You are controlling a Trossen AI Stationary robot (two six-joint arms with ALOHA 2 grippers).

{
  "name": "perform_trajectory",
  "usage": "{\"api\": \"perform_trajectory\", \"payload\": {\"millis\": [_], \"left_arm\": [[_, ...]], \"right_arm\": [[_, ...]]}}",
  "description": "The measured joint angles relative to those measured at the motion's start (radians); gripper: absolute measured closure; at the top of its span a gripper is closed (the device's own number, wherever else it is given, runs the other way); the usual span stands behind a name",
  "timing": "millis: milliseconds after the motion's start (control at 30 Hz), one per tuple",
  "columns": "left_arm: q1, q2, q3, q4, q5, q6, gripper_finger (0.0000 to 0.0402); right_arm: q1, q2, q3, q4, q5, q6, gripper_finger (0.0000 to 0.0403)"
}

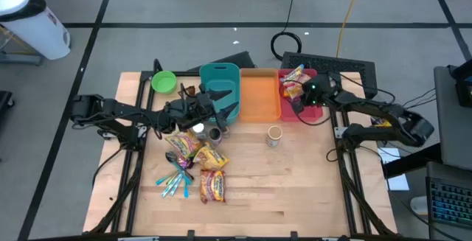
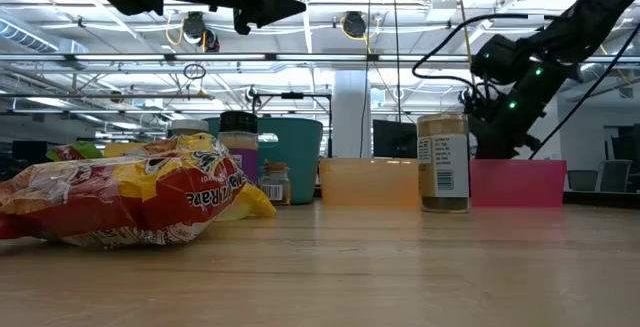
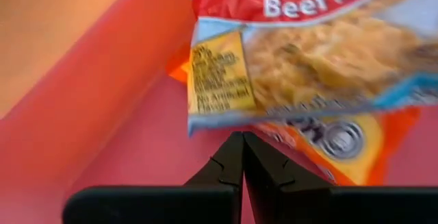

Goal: Pick & Place Food Item
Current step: Put the blue noodle pack into the red bin, then put the green noodle pack into the red bin

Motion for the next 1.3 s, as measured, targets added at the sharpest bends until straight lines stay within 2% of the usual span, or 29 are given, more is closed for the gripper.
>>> {"api": "perform_trajectory", "payload": {"millis": [233, 400, 533, 733, 967, 1067, 1167, 1233, 1300], "left_arm": [[0.000, 0.000, 0.000, 0.002, 0.000, 0.007, 0.0151], [-0.003, 0.000, 0.000, 0.005, 0.000, -0.015, 0.0151], [-0.004, 0.000, 0.000, 0.004, 0.000, -0.032, 0.0151], [-0.006, 0.000, 0.000, -0.016, 0.002, -0.048, 0.0151], [-0.075, 0.000, 0.000, -0.093, 0.005, -0.074, 0.0151], [-0.167, -0.001, 0.020, -0.222, 0.003, -0.018, 0.0151], [-0.274, -0.001, 0.085, -0.476, -0.047, -0.002, 0.0151], [-0.340, -0.001, 0.148, -0.679, -0.139, -0.054, 0.0151], [-0.399, -0.001, 0.210, -0.899, -0.264, -0.172, 0.0151]], "right_arm": [[0.000, 0.145, 0.000, 0.202, -0.003, 0.005, 0.0402], [0.000, 0.178, 0.000, 0.289, -0.034, 0.020, 0.0403], [0.000, 0.137, -0.001, 0.297, -0.095, 0.020, 0.0403], [0.001, 0.036, -0.001, 0.318, -0.124, 0.008, 0.0403], [0.066, -0.119, -0.037, 0.318, -0.395, -0.032, 0.0403], [0.130, -0.196, -0.068, 0.318, -0.444, -0.043, 0.0403], [0.201, -0.270, -0.098, 0.318, -0.442, -0.048, 0.0403], [0.245, -0.312, -0.105, 0.318, -0.442, -0.065, 0.0403], [0.283, -0.348, -0.106, 0.320, -0.443, -0.067, 0.0403]]}}
